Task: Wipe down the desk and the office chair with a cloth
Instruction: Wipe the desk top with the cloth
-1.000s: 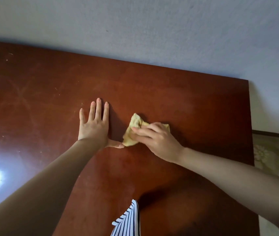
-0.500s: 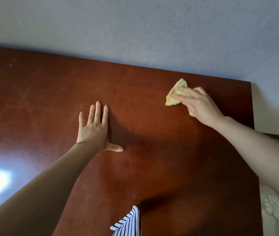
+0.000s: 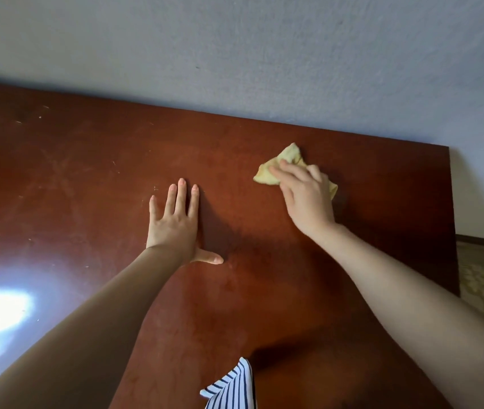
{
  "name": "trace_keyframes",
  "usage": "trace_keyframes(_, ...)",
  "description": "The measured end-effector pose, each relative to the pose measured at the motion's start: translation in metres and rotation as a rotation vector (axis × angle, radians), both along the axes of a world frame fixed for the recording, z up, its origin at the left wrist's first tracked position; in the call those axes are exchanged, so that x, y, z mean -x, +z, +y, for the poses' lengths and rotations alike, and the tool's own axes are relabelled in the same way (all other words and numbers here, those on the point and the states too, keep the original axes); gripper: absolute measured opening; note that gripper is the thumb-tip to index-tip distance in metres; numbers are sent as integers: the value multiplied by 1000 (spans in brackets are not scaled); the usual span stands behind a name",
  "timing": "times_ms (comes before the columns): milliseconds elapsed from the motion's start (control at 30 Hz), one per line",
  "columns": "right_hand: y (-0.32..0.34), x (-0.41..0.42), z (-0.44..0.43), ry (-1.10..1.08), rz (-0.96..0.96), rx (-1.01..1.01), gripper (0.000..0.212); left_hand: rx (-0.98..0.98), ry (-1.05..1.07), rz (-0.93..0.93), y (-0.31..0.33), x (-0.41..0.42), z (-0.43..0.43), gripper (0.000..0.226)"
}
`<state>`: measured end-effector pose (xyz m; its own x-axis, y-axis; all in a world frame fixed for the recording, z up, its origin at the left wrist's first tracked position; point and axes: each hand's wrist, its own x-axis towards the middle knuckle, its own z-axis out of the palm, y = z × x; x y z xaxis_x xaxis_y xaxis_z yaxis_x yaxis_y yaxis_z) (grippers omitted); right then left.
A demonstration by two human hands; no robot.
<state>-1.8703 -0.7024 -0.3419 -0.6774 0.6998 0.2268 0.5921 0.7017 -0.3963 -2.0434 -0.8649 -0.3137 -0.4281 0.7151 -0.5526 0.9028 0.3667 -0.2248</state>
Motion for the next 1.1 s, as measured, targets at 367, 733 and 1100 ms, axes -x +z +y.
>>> trace_keyframes(367, -7, -102, -58, 709, -89, -137, 37, 27, -3, 28, 4, -1, -2, 148)
trace_keyframes(733, 21, -151, 57, 470, -281, -77, 73, 20, 8, 3, 6, -3, -2, 148)
trace_keyframes(1100, -2, -58, 77, -519, 3, 37, 35, 16, 5, 7, 3, 0, 0, 149)
